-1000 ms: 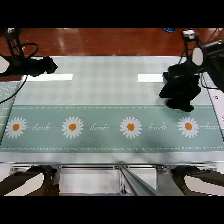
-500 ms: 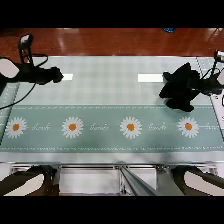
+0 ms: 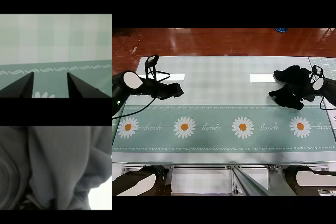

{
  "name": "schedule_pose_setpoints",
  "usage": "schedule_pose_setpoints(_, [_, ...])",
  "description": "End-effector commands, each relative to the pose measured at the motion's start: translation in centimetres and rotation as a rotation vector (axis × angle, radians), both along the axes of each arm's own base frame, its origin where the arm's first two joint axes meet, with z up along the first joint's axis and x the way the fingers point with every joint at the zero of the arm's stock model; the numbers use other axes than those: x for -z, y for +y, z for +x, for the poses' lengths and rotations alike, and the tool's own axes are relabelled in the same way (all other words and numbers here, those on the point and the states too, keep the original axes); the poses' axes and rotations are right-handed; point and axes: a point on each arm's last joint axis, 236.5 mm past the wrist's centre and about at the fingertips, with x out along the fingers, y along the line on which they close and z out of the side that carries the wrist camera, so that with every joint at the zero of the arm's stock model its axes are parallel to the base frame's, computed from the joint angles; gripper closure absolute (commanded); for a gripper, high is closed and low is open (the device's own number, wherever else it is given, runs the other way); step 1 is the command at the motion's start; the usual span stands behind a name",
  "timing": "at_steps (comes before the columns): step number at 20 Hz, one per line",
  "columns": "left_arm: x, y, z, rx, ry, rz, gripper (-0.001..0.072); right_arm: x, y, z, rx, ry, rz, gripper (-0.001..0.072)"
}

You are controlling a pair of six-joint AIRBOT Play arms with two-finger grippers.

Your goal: Fold the shirts.

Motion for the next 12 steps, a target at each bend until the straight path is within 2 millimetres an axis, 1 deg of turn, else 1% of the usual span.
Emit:
schedule_pose_setpoints(1, [-0.5, -0.2, -2.0, 0.056, 0.039, 0.007, 0.0199, -0.5, 2.2, 1.0, -0.068, -0.018, 0.078, 0.0681])
schedule_pose_setpoints(2, [-1.1, 0.1, -2.8, 0.081, 0.041, 0.02, 0.0199, -2.6, 2.9, 1.7, -0.119, -0.045, 0.085, 0.068])
schedule_pose_setpoints(3, [-2.0, 0.5, -3.8, 0.097, 0.042, 0.03, 0.0199, -5.3, 3.1, 2.4, -0.154, -0.086, 0.077, 0.0681])
schedule_pose_setpoints(4, [-2.8, 0.8, -5.3, 0.097, 0.056, 0.023, 0.0199, -9.0, 3.2, 3.2, -0.171, -0.15, 0.066, 0.0681])
schedule_pose_setpoints(5, [-3.2, 0.1, -7.7, 0.094, 0.092, -0.02, 0.02, -12.9, 3.5, 3.5, -0.185, -0.222, 0.055, 0.0682])
schedule_pose_setpoints(6, [-3.5, -1.1, -9.7, 0.114, 0.082, -0.067, 0.0199, -16.7, 4.2, 3.3, -0.2, -0.298, 0.056, 0.0682])
schedule_pose_setpoints(7, [-3.3, -1.9, -11.0, 0.12, 0.031, -0.09, 0.0199, -20.6, 5.1, 3.0, -0.226, -0.389, 0.04, 0.0682])
schedule_pose_setpoints(9, [-2.8, -1.8, -12.0, 0.065, -0.08, -0.104, 0.0199, -27.0, 6.8, 1.7, -0.27, -0.539, -0.008, 0.0682])
schedule_pose_setpoints(11, [-3.1, -1.4, -12.5, 0.042, -0.152, -0.109, 0.0199, -32.2, 8.8, -0.1, -0.331, -0.638, -0.032, 0.0682])
schedule_pose_setpoints(12, [-3.4, -1.4, -12.8, 0.045, -0.162, -0.11, 0.0199, -35.1, 10.2, -1.1, -0.376, -0.69, -0.045, 0.0683])
